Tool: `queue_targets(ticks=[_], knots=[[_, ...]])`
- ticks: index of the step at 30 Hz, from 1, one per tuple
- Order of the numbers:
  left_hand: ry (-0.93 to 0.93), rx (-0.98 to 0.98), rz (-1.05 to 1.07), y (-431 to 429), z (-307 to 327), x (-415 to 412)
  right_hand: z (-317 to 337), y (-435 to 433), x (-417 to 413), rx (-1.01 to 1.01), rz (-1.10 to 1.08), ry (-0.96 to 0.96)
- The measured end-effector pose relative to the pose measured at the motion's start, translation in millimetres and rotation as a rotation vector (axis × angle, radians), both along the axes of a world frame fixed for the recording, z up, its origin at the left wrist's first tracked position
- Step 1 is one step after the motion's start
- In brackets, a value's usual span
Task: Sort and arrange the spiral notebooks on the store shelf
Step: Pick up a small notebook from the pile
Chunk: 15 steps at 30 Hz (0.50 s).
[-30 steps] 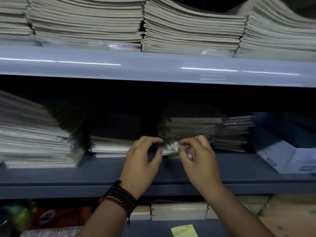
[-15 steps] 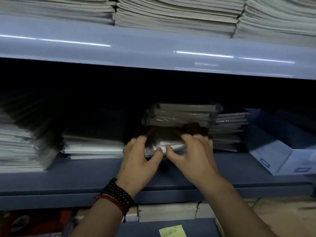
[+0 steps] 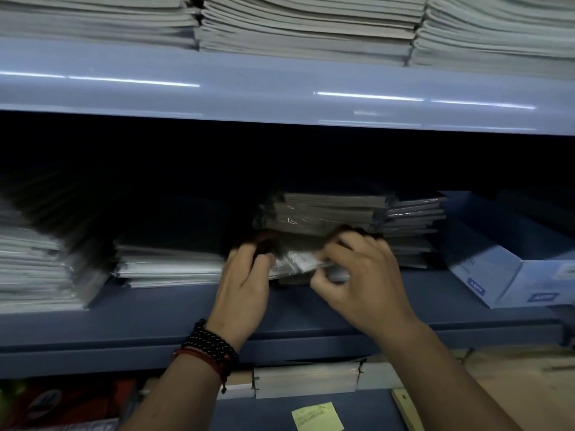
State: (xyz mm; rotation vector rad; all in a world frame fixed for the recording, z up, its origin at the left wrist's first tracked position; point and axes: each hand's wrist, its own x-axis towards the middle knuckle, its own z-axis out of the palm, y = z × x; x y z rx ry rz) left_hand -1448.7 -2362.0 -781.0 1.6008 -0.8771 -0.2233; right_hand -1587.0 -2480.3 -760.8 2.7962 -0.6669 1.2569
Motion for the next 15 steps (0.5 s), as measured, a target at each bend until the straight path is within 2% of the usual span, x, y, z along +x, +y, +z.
queue_targets(ticks=[4, 6, 8, 10, 12, 15], knots=[[-0.093, 0.059, -0.013, -2, -2, 2, 3, 25, -5, -0.023, 0.269, 0.026], [-0.030, 0.039, -0.012, -1, 1, 0, 8, 32, -8, -0.006, 0.319, 0.117], [0.045, 0.038, -0.002, -2, 2, 1, 10, 29, -11, 0.131, 0.347, 0.169], [0.004, 0.092, 0.013, -3, 0, 3, 7, 20, -11, 0.367, 0.345, 0.060], [0.008, 0.109, 0.053, -3, 4, 3, 6, 10, -7, 0.522, 0.250, -0.063], [0.016, 0.156, 0.048, -2, 15, 4, 9, 3, -2, 0.580, 0.134, 0.023]])
